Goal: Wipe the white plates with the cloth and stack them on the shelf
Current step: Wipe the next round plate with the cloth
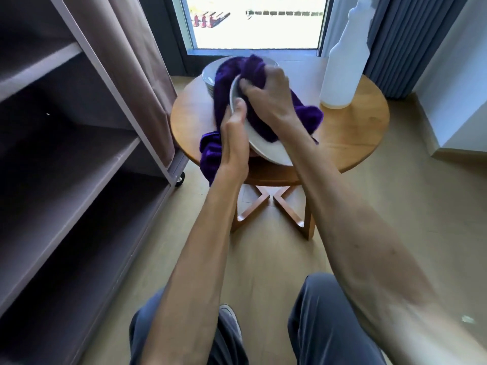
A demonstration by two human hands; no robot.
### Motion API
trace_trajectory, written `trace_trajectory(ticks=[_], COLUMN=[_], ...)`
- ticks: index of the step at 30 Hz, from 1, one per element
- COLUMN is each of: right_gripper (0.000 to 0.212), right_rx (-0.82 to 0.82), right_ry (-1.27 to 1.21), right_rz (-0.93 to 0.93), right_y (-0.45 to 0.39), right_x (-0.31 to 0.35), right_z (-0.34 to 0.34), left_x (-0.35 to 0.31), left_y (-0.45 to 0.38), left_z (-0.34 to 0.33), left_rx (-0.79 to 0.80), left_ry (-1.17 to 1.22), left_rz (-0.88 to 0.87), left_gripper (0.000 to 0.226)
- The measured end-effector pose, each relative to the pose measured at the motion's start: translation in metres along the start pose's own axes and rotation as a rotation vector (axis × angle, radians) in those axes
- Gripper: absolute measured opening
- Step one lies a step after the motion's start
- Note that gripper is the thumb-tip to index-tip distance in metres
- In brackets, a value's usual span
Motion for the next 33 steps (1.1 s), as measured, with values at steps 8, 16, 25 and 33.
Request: trace_trajectory(ticks=[8,16,25,33], right_gripper=[0.008,0.005,0.027,0.029], right_rx=[0.539,0.068,-0.173,-0.201], right_ry=[-0.143,0.340,0.292,-0.372], right_rz=[-0.196,-0.323,-0.516,-0.219], right_y=[0.019,-0.004,-0.016,0.003], right_x=[0.000,-0.059,-0.101,-0.004], right_z=[-0.022,0.004,0.057,0.009], left_x=[-0.016,-0.017,-0.056,-0.075], left_y=[-0.009,-0.008,0.001,0.019], left_z=[0.025,0.032,0.072,0.093], left_rx=[-0.204,-0.060,-0.041,-0.250], left_ry=[0.186,-0.059,0.036,0.313], left_rz=[0.012,0.183,0.124,-0.013], left_gripper=[0.034,0.033,0.051,0.054])
Point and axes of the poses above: each hand's wrist, its own y-axis away from the middle knuckle, its own z-axis out of the back of the hand, x = y × z, the point moved 6 cm from there along -y, towards the middle knuckle, and after that the axes turned 2 degrees about -z, right-handed, at the moved point
